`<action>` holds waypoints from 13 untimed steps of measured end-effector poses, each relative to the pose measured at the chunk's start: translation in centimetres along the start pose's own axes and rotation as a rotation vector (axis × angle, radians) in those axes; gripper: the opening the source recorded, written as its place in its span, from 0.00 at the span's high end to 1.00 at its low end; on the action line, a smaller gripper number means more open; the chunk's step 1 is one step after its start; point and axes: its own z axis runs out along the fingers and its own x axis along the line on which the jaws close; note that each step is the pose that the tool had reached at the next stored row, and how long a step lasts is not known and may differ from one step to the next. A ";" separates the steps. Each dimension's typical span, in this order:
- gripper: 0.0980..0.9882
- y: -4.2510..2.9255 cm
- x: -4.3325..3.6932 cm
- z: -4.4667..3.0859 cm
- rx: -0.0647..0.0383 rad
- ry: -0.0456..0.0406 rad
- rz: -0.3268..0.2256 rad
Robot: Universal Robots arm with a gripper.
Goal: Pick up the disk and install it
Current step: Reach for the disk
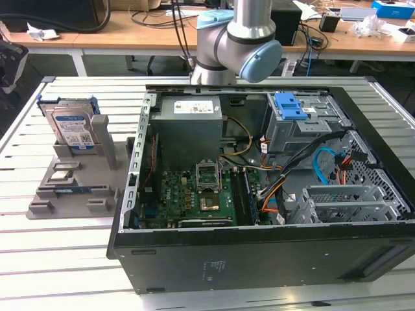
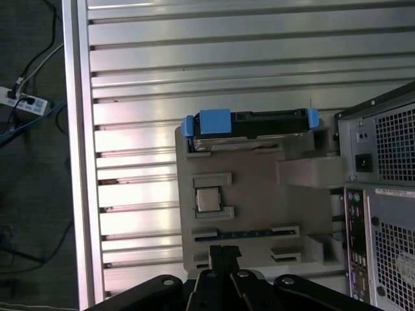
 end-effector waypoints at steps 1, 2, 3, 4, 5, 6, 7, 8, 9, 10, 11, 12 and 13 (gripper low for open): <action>0.99 -0.01 0.13 0.03 0.000 0.0001 0.000; 0.99 -0.02 0.31 0.07 0.000 0.0000 0.000; 0.99 -0.03 0.42 0.11 0.000 0.0000 0.000; 0.99 -0.03 0.55 0.24 0.000 -0.0002 0.000; 0.99 0.05 0.65 0.48 0.001 0.0001 0.000; 0.99 0.14 0.70 0.66 0.002 0.0000 0.000; 0.99 0.27 0.73 0.82 0.004 0.0000 0.000; 0.99 0.41 0.74 0.94 0.004 -0.0002 0.000; 0.99 0.68 0.76 1.08 0.005 -0.0002 0.000; 0.99 1.33 0.80 1.28 0.007 -0.0004 0.000; 0.99 1.89 0.77 1.38 0.009 -0.0007 0.000; 0.99 2.27 0.73 1.45 0.012 -0.0009 0.000; 0.99 2.56 0.70 1.49 0.014 -0.0008 0.000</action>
